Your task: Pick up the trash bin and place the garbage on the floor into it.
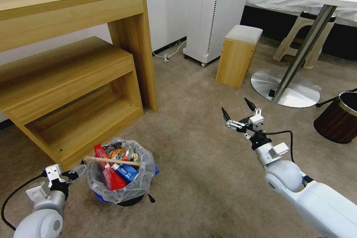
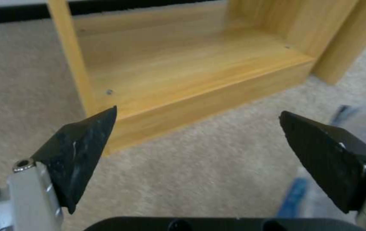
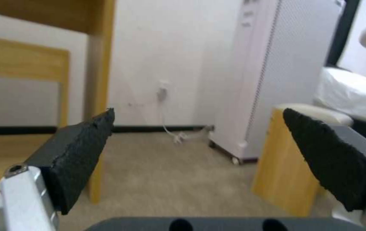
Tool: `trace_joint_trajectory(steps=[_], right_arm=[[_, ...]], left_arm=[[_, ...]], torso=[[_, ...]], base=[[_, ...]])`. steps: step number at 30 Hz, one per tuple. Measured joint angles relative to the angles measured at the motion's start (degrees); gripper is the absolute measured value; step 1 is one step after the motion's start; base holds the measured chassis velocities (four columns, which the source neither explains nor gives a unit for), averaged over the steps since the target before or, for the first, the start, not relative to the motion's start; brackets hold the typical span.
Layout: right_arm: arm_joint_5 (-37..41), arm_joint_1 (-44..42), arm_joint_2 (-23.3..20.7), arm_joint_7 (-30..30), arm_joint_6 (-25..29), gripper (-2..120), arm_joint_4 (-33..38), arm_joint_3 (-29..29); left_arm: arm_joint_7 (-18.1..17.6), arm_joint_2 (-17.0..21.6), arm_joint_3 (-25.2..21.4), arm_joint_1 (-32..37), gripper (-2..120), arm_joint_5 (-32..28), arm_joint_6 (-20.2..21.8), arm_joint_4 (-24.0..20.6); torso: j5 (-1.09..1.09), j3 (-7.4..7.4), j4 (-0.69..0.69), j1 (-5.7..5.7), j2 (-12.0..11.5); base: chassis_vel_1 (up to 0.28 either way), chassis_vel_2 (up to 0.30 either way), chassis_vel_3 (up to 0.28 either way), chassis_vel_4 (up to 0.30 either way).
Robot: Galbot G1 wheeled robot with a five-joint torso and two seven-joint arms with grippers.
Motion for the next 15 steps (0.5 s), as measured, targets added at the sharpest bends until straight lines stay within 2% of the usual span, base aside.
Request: trace_joint_trajectory(steps=[10,13,15], right_arm=[[0.8,4.7,4.0,1.5,-3.2,100,-2.5,-1.2],[0.9,5.3,4.5,1.6,-3.3,100,-2.7,-1.1],[1.4,5.4,5.0,1.9,-3.9,100,-2.4,-0.1]], left_arm=[[0.1,1.6,-2.8,-0.5,100,-1.0,-0.1,0.1],[0.0,1.8,-3.5,-0.7,100,-1.7,-0.1,-0.9],[-0.8,2.3,-4.5,-0.7,100,-3.5,0.2,-3.4]], torso=[[-0.01,0.00,0.01,0.00,0.0],[-0.01,0.00,0.01,0.00,0.0],[0.02,0.00,0.01,0.00,0.0]], base=[[0.000,0.000,0.000,0.000],[0.000,0.000,0.000,0.000],[0.000,0.000,0.000,0.000]])
